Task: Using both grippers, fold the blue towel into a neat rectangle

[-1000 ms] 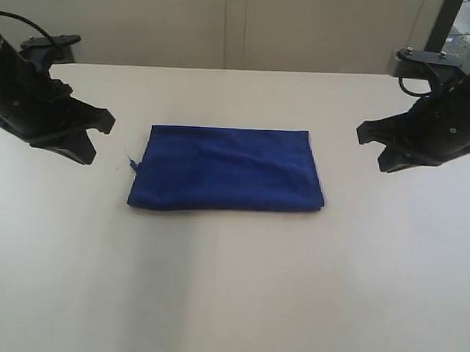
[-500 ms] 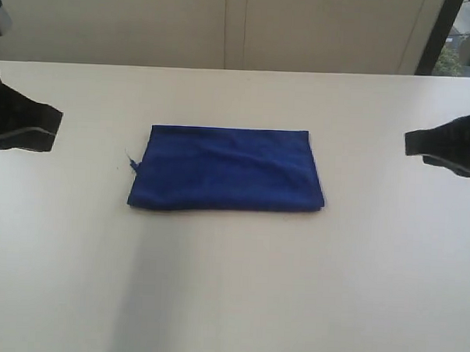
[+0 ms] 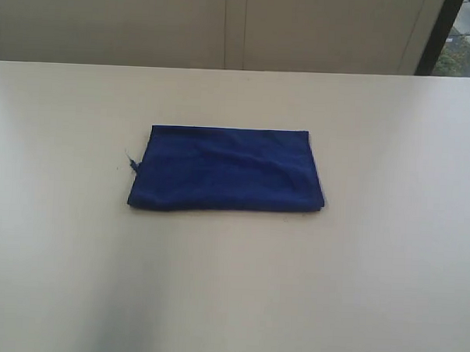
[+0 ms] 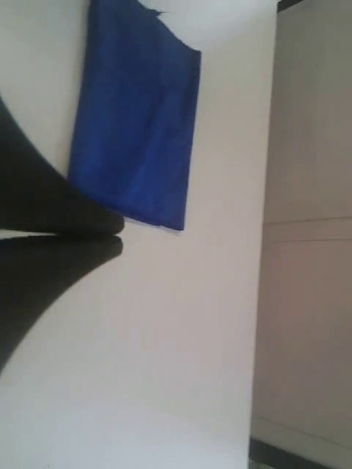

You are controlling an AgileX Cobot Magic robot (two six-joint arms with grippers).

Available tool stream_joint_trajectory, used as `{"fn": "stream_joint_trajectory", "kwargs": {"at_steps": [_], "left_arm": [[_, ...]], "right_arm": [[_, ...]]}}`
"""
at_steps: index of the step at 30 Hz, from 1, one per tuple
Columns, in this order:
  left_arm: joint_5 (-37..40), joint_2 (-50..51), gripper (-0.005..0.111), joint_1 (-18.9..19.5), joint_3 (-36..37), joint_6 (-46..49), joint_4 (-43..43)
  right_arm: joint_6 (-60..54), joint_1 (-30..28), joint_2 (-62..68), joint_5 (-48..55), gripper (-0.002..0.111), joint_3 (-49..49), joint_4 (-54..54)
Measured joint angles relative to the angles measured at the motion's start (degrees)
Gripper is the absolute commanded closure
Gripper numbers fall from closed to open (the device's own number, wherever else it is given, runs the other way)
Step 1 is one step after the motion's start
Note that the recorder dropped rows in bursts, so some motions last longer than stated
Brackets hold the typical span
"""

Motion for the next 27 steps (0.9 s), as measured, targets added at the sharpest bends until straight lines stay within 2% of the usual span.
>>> {"fn": "stream_joint_trajectory", "kwargs": {"at_steps": [6,12,18,27], "left_arm": [[-9.49,-9.31,0.107,0.0,7.9,0.69,0.0],[-20.95,-11.49,0.107,0.0,15.69,3.89,0.0],[-20.69,-11.49,0.107,0.0,18.73,4.69,0.0],[-19.68,-11.49,0.107,0.0,18.86,4.82,0.0]], "right_arm": [[0.0,0.0,-11.0,-5.56,0.108,6.58,0.0],[0.0,0.0,-13.87,-16.66,0.108,13.77,0.0],[0.0,0.0,-14.09,-17.95,0.108,15.56,0.0],[0.0,0.0,-14.09,-17.95,0.108,15.56,0.0]]}}
